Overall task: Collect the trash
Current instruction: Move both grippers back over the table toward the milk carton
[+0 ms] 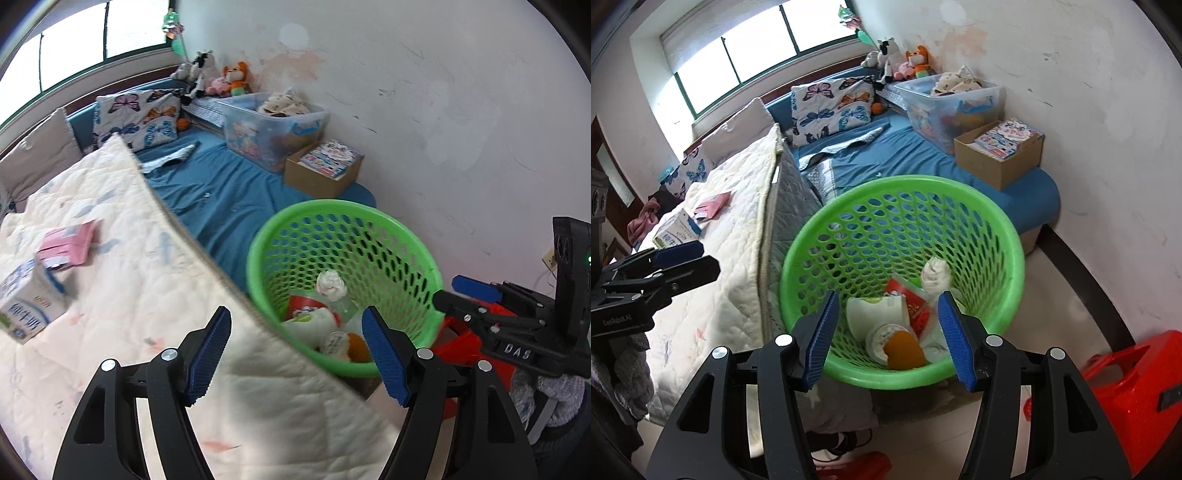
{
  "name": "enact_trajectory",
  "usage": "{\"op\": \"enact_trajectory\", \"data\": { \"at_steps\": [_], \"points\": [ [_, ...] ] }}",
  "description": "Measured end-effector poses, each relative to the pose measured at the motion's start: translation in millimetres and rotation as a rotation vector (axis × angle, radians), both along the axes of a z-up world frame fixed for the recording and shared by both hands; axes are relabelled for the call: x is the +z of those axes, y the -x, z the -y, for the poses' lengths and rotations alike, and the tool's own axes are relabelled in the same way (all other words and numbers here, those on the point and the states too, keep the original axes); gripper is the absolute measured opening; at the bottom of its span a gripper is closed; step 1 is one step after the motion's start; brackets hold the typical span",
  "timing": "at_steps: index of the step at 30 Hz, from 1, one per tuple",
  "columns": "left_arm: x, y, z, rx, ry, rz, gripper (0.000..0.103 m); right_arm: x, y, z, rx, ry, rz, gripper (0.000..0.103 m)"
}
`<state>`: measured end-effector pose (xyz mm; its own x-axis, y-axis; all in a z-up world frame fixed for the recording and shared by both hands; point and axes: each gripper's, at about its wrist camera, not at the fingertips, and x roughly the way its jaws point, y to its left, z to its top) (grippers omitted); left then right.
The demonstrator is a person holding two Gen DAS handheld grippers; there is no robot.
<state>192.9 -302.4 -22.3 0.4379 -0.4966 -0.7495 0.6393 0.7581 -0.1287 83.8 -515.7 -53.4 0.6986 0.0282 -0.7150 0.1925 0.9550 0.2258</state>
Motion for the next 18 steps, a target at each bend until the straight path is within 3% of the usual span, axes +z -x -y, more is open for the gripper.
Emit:
{"op": "enact_trajectory", "data": {
  "at_steps": [9, 15, 18],
  "points": [
    [13, -8, -68, 0.023, -0.078, 0.091, 0.071, 15, -18, -32, 0.084, 0.021, 0.012, 0.061],
    [28, -36, -121, 0.019, -0.138, 0.131, 0.071, 23, -39, -60, 0.146, 0.031, 0.014, 0.063],
    [30, -55, -145, 0.004, -0.183, 0.140, 0.078, 28, -54, -76, 0.181, 0.030, 0.017, 0.065]
  ]
}}
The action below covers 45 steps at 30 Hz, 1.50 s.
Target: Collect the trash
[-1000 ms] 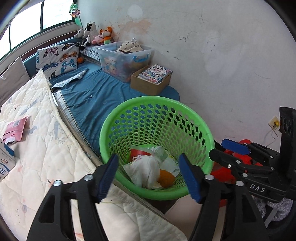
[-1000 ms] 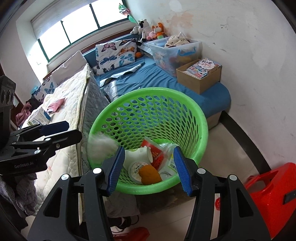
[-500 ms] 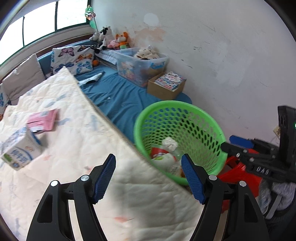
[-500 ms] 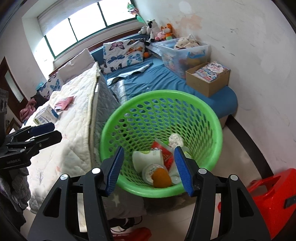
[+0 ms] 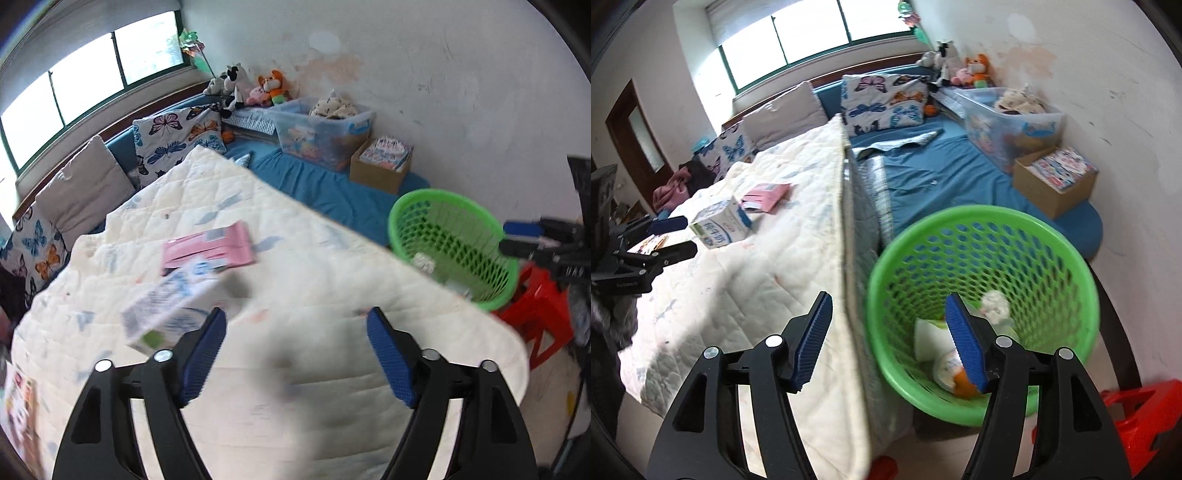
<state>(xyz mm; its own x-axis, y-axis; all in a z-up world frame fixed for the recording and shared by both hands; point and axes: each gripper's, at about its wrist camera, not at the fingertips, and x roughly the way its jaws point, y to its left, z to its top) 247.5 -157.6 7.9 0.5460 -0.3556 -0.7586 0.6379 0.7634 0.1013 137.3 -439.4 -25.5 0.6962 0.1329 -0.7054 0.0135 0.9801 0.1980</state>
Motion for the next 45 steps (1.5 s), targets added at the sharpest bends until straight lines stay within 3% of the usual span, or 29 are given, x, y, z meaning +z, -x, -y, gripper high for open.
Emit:
{"op": "enact_trajectory", "data": {
  "at_steps": [5, 15, 27, 32, 36, 40, 45],
  "points": [
    [0, -29, -28, -0.027, -0.075, 0.018, 0.087, 6, -25, -25, 0.056, 0.008, -0.005, 0.067],
    [-17, -80, -49, -0.134, -0.184, -0.002, 0.087, 17, -75, -72, 0.156, 0.045, -0.016, 0.069],
    [-38, -113, -42, -0.253, -0.231, -0.045, 0.087, 9, -133, -108, 0.250, 0.063, -0.064, 0.070],
    [-49, -119, -39, -0.281, -0.213, -0.083, 0.069, 4, -153, -113, 0.265, 0.046, -0.078, 0.071],
    [-50, -116, -40, -0.292, -0.187, -0.093, 0.060, 0, -164, -118, 0.282, 0.059, -0.088, 0.071],
    [-48, -113, -41, -0.273, -0.161, -0.097, 0.042, -4, -173, -121, 0.294, 0.060, -0.099, 0.071],
    [-44, -105, -45, -0.246, -0.139, -0.102, 0.041, -7, -178, -127, 0.318, 0.071, -0.106, 0.071]
  ]
}}
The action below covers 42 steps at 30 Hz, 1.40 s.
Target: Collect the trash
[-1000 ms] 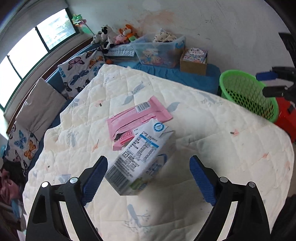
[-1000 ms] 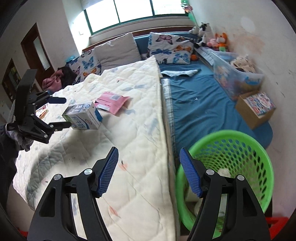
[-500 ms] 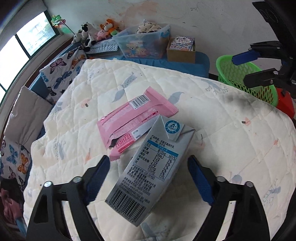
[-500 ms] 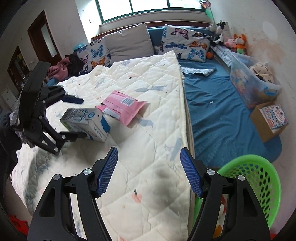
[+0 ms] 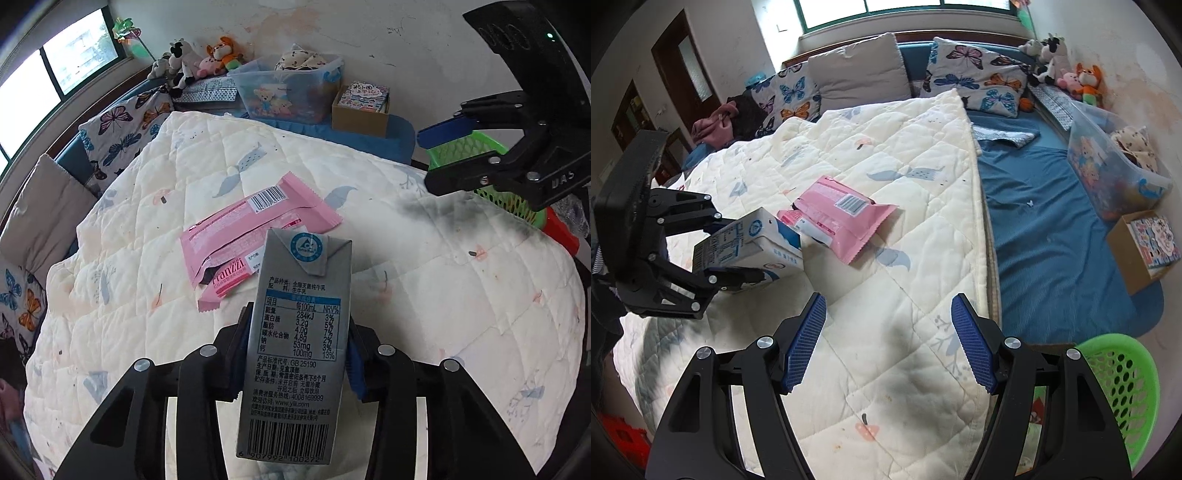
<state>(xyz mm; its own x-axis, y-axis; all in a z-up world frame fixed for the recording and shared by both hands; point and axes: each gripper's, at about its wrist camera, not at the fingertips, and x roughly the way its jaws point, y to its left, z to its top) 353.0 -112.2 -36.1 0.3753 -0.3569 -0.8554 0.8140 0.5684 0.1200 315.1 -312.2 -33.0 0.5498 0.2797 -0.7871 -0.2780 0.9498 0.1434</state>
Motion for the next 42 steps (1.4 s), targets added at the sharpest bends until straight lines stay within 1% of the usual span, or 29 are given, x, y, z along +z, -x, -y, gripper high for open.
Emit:
{"op": "enact_trajectory", "data": {
  "at_steps": [5, 9, 11, 12, 16, 20, 23, 26, 28, 33, 42],
  "points": [
    [13, 16, -9, -0.022, -0.004, 0.011, 0.041, 2, -9, -12, 0.052, 0.038, 0.013, 0.071],
    [19, 18, -23, 0.008, -0.004, 0.009, 0.041, 5, -22, -28, 0.123, 0.057, 0.035, 0.071],
    [20, 18, -33, 0.031, 0.002, 0.002, 0.041, 4, -31, -37, 0.168, 0.071, 0.043, 0.074],
    [20, 17, -37, 0.039, -0.001, 0.003, 0.041, 3, -34, -42, 0.184, 0.078, 0.045, 0.076],
    [16, 11, -52, 0.085, -0.009, -0.020, 0.041, -6, -56, -68, 0.283, 0.131, 0.055, 0.078],
    [13, 10, -57, 0.092, -0.011, -0.025, 0.041, -11, -77, -90, 0.369, 0.173, 0.071, 0.082],
    [9, 8, -59, 0.095, -0.013, -0.035, 0.041, -20, -90, -103, 0.411, 0.195, 0.051, 0.083],
    [5, 5, -62, 0.101, -0.007, -0.050, 0.041, -31, -99, -116, 0.453, 0.241, 0.027, 0.083],
    [3, 3, -63, 0.105, -0.006, -0.056, 0.041, -38, -104, -121, 0.466, 0.271, 0.016, 0.083],
    [-3, -1, -62, 0.110, 0.001, -0.072, 0.041, -46, -113, -124, 0.469, 0.284, 0.006, 0.083],
    [-4, -3, -60, 0.113, 0.014, -0.072, 0.041, -57, -125, -126, 0.442, 0.298, -0.021, 0.083]
  ]
}}
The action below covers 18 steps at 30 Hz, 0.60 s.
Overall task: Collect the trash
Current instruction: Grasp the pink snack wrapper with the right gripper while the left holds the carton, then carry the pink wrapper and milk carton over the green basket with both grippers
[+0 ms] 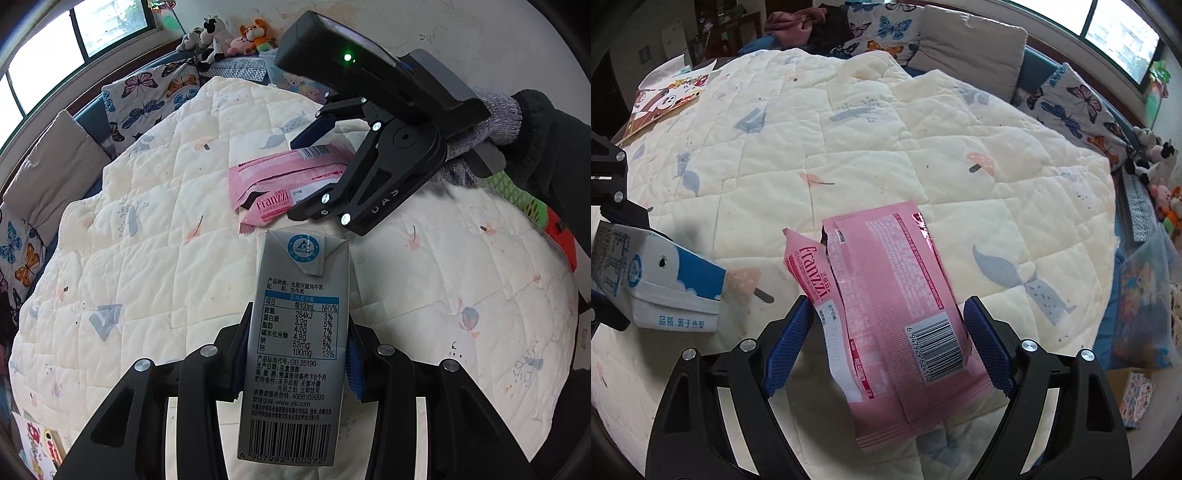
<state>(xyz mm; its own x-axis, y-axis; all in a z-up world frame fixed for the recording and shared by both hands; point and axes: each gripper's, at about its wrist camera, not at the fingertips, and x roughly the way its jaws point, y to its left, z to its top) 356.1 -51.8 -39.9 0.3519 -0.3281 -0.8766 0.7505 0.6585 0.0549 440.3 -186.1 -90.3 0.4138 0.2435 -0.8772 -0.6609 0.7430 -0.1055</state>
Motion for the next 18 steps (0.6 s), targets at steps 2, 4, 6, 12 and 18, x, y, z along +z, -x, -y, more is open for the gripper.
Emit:
{"op": "enact_trajectory", "data": {
  "at_steps": [2, 4, 6, 12, 18],
  "points": [
    [0, 0, 0, 0.004, 0.002, -0.001, 0.041, -2, 0, 1, -0.010, -0.014, -0.005, 0.080],
    [0, -1, 0, 0.005, 0.001, -0.002, 0.041, -1, 1, 3, -0.016, -0.032, -0.018, 0.074],
    [1, -1, 0, 0.011, 0.005, -0.002, 0.041, 0, 2, 4, -0.026, -0.027, -0.018, 0.069],
    [1, 0, 3, 0.025, 0.012, 0.000, 0.041, 5, 12, 8, -0.060, -0.042, -0.024, 0.061],
    [5, 7, 11, 0.042, 0.025, 0.001, 0.041, 11, 34, 22, -0.128, -0.074, -0.024, 0.060]
  ]
}}
